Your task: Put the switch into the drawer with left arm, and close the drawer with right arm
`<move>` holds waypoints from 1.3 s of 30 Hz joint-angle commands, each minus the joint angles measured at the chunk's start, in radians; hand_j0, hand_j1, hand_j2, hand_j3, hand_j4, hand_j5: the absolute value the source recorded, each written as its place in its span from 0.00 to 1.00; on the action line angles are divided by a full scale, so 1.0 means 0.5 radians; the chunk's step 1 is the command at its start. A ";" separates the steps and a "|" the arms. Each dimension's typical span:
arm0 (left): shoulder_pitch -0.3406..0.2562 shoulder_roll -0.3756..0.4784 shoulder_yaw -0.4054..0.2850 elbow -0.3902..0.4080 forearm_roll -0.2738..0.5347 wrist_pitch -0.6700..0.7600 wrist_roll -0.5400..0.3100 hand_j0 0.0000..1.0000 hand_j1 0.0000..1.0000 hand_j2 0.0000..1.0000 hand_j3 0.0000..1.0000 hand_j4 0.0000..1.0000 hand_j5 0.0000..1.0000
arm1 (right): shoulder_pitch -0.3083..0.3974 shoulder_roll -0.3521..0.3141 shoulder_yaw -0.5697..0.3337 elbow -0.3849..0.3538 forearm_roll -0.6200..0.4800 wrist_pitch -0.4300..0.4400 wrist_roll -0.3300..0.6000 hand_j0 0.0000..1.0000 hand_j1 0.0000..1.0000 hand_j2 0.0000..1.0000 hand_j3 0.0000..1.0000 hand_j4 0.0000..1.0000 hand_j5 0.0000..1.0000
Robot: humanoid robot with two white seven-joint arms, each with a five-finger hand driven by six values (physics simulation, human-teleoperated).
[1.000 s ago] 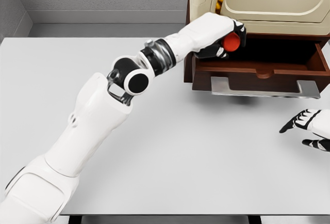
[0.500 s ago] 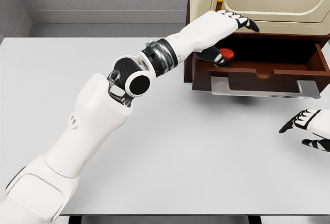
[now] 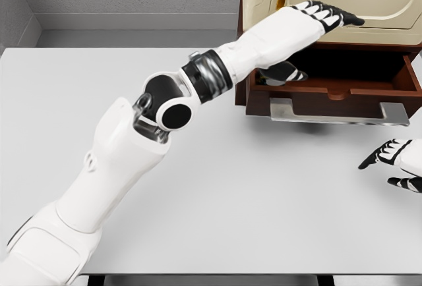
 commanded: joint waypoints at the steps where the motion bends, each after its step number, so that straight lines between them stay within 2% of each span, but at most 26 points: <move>1: 0.000 0.000 -0.003 -0.129 0.115 -0.185 0.000 1.00 1.00 1.00 1.00 1.00 1.00 | 0.000 -0.004 0.000 0.000 -0.012 0.001 -0.001 0.70 0.70 0.70 0.70 0.70 0.70; 4: 0.000 0.000 -0.003 -0.206 0.470 -0.200 -0.006 1.00 1.00 1.00 1.00 1.00 1.00 | -0.018 -0.004 0.000 0.024 -0.012 0.001 -0.001 0.70 0.70 0.70 0.70 0.70 0.70; 5: 0.000 0.080 -0.003 -0.230 0.602 -0.200 -0.006 1.00 1.00 1.00 1.00 1.00 1.00 | -0.028 -0.004 0.003 0.049 -0.012 0.001 -0.001 0.70 0.70 0.70 0.70 0.70 0.70; 8: 0.000 0.365 0.000 -0.289 1.161 -0.206 -0.009 1.00 1.00 1.00 1.00 1.00 1.00 | -0.034 -0.001 0.000 0.073 -0.012 0.001 -0.001 0.71 0.71 0.71 0.71 0.71 0.71; 10: 0.006 0.512 0.003 -0.292 1.443 -0.206 -0.046 1.00 1.00 1.00 1.00 1.00 1.00 | -0.034 -0.001 0.000 0.073 -0.012 0.001 -0.001 0.70 0.70 0.70 0.70 0.70 0.70; 12: 0.049 0.696 0.012 -0.292 1.664 -0.249 -0.138 1.00 1.00 1.00 1.00 1.00 1.00 | -0.034 -0.001 0.000 0.076 -0.012 0.001 -0.001 0.70 0.70 0.70 0.70 0.70 0.70; 15: 0.135 0.926 0.037 -0.292 1.873 -0.691 -0.138 1.00 1.00 1.00 1.00 1.00 1.00 | -0.034 -0.001 0.000 0.082 -0.015 0.001 -0.001 0.70 0.70 0.70 0.70 0.70 0.70; 16: 0.199 1.015 0.071 -0.292 1.882 -0.872 -0.138 1.00 1.00 1.00 1.00 1.00 1.00 | -0.034 -0.001 -0.003 0.095 -0.015 0.001 -0.001 0.70 0.70 0.70 0.70 0.70 0.70; 20: 0.576 1.359 0.310 -0.292 1.928 -0.910 -0.138 1.00 1.00 1.00 1.00 1.00 1.00 | -0.071 0.002 0.000 0.110 -0.015 0.001 -0.001 0.70 0.70 0.70 0.70 0.70 0.70; 21: 0.662 1.399 0.389 -0.286 1.928 -0.910 -0.138 1.00 1.00 1.00 1.00 1.00 1.00 | -0.074 0.005 0.000 0.122 -0.015 0.001 -0.001 0.70 0.70 0.70 0.70 0.70 0.70; 23: 0.923 1.491 0.626 -0.237 1.894 -0.910 -0.141 1.00 1.00 1.00 1.00 1.00 1.00 | -0.080 0.008 0.000 0.144 -0.015 0.001 -0.001 0.70 0.70 0.70 0.70 0.70 0.70; 24: 0.994 1.516 0.715 -0.123 1.839 -0.910 -0.144 1.00 1.00 1.00 1.00 1.00 1.00 | -0.080 0.011 0.000 0.159 -0.015 0.001 -0.001 0.70 0.70 0.70 0.70 0.70 0.70; 25: 1.022 1.494 0.807 0.064 1.692 -0.910 -0.147 1.00 1.00 1.00 1.00 1.00 1.00 | -0.089 0.021 0.000 0.174 -0.015 0.001 -0.001 0.70 0.70 0.70 0.70 0.70 0.70; 26: 1.034 1.482 0.816 0.278 1.627 -0.910 -0.147 1.00 1.00 1.00 1.00 1.00 1.00 | -0.107 0.030 0.000 0.181 -0.012 0.001 -0.001 0.70 0.70 0.70 0.70 0.70 0.70; 27: 1.037 1.451 0.816 0.401 1.624 -0.910 -0.144 1.00 1.00 1.00 1.00 1.00 1.00 | -0.114 0.030 0.003 0.184 -0.012 0.001 -0.001 0.70 0.70 0.70 0.70 0.70 0.70; 28: 1.068 1.442 0.813 0.460 1.612 -0.910 -0.144 1.00 1.00 1.00 1.00 1.00 1.00 | -0.117 0.033 0.003 0.187 -0.012 0.001 -0.001 0.70 0.70 0.70 0.70 0.70 0.70; 30: 1.144 1.439 0.810 0.481 1.609 -0.910 -0.205 1.00 1.00 1.00 1.00 1.00 1.00 | -0.135 0.036 0.006 0.187 -0.009 0.001 0.002 0.70 0.70 0.70 0.70 0.70 0.70; 32: 1.227 1.347 0.825 0.506 1.618 -0.910 -0.316 1.00 1.00 1.00 1.00 1.00 1.00 | -0.169 0.070 0.012 0.196 -0.006 0.001 0.002 0.70 0.70 0.70 0.70 0.70 0.70; 36: 1.258 1.326 0.948 0.552 1.649 -0.910 -0.359 1.00 1.00 1.00 1.00 1.00 1.00 | -0.196 0.079 0.018 0.211 -0.006 0.001 0.002 0.70 0.70 0.70 0.70 0.70 0.70; 39: 1.264 1.322 0.957 0.567 1.649 -0.910 -0.359 1.00 1.00 1.00 1.00 1.00 1.00 | -0.227 0.085 0.024 0.239 -0.003 0.001 0.002 0.71 0.71 0.71 0.71 0.71 0.71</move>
